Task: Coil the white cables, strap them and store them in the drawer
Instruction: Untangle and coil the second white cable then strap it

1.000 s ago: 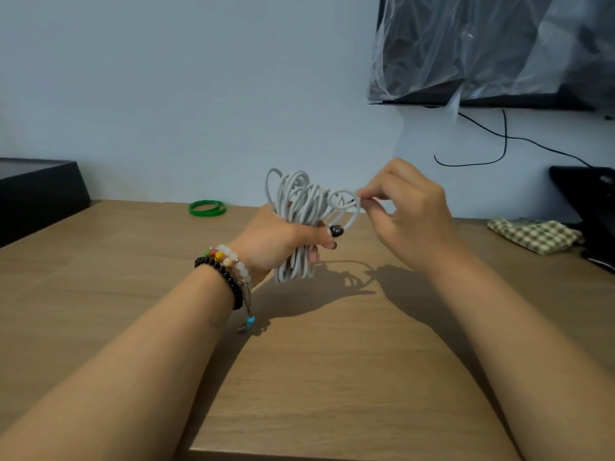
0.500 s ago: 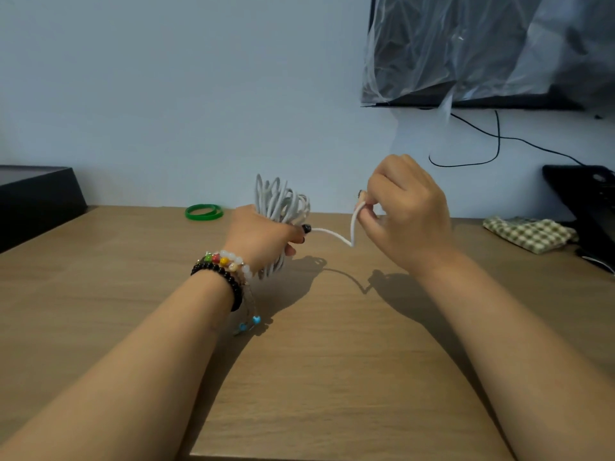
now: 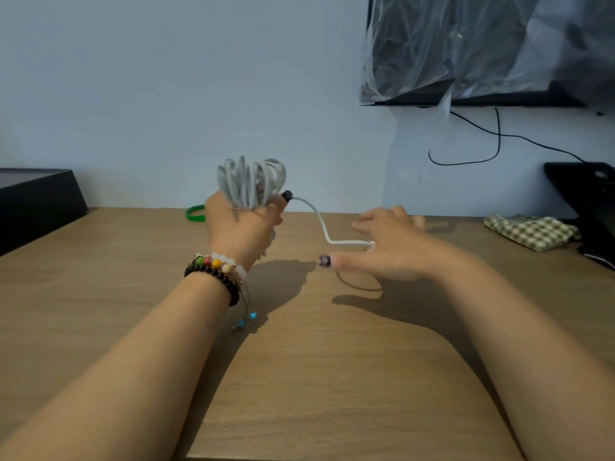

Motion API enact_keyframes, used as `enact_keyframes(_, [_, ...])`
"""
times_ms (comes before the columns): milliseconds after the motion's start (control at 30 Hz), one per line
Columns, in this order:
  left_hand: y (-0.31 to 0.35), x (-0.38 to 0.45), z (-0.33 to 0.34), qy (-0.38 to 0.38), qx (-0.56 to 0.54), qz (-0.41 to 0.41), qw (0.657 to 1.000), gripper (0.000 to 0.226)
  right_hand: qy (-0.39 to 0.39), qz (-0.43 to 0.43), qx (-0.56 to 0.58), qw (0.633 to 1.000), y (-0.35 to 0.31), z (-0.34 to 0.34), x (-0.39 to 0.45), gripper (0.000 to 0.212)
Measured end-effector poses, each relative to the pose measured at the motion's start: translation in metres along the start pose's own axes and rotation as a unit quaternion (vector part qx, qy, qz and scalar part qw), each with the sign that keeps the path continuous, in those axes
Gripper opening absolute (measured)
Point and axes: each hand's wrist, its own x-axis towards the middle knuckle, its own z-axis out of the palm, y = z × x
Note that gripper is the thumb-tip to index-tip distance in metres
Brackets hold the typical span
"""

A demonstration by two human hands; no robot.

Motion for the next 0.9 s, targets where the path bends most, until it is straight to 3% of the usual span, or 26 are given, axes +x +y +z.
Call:
enact_keyframes(33, [0.001,-0.002,0.001,-0.026,0.037,0.03,0.999,0.003,0.021,-0.004,0.102,0.995,-0.003,-0.003,0.0,0.086])
enact_keyframes(100, [0.0,-0.007,0.003,-0.092,0.087,0.079,0.989,0.015,0.028,-0.018,0.338,0.941,-0.005,-0.002,0.003,0.057])
enact_keyframes(167, [0.0,-0.011,0.003,-0.144,0.091,0.086,0.982,0.02,0.001,-0.038,0.412,0.91,-0.005,0.0,0.007,0.031])
enact_keyframes(233, [-0.002,-0.012,0.002,-0.154,0.079,0.083,0.981,0.016,-0.062,-0.056,0.486,0.87,-0.005,0.006,0.006,0.026])
enact_keyframes(333, [-0.006,-0.003,-0.002,-0.114,-0.093,-0.041,0.988,0.01,-0.111,-0.055,0.591,0.797,-0.003,0.007,0.004,0.028])
enact_keyframes(400, [-0.005,0.004,-0.006,-0.108,-0.241,-0.127,0.956,0.006,-0.144,-0.061,0.606,0.78,0.002,0.003,0.004,0.027])
enact_keyframes(433, [-0.004,0.007,-0.008,-0.112,-0.303,-0.15,0.934,0.009,-0.162,-0.063,0.587,0.791,0.004,0.001,0.003,0.026])
enact_keyframes(500, [-0.003,0.012,-0.013,-0.125,-0.397,-0.173,0.892,0.015,-0.167,-0.038,0.473,0.864,0.01,0.002,0.002,0.027])
enact_keyframes(533, [-0.003,0.013,-0.015,-0.137,-0.425,-0.178,0.877,0.015,-0.146,-0.02,0.406,0.902,0.011,0.005,0.002,0.028])
enact_keyframes(600, [-0.004,0.011,-0.015,-0.179,-0.439,-0.177,0.863,0.017,-0.093,-0.002,0.351,0.932,0.007,0.012,0.005,0.029])
enact_keyframes(733, [-0.005,0.008,-0.01,-0.245,-0.403,-0.176,0.864,0.016,-0.04,0.001,0.415,0.909,-0.005,0.019,0.009,0.027])
enact_keyframes(833, [-0.004,0.008,-0.009,-0.245,-0.367,-0.183,0.879,0.021,-0.023,-0.016,0.478,0.878,-0.003,0.017,0.009,0.024])
enact_keyframes(900, [-0.005,0.007,-0.008,-0.237,-0.317,-0.184,0.9,0.025,-0.003,-0.026,0.472,0.881,-0.001,0.015,0.009,0.022])
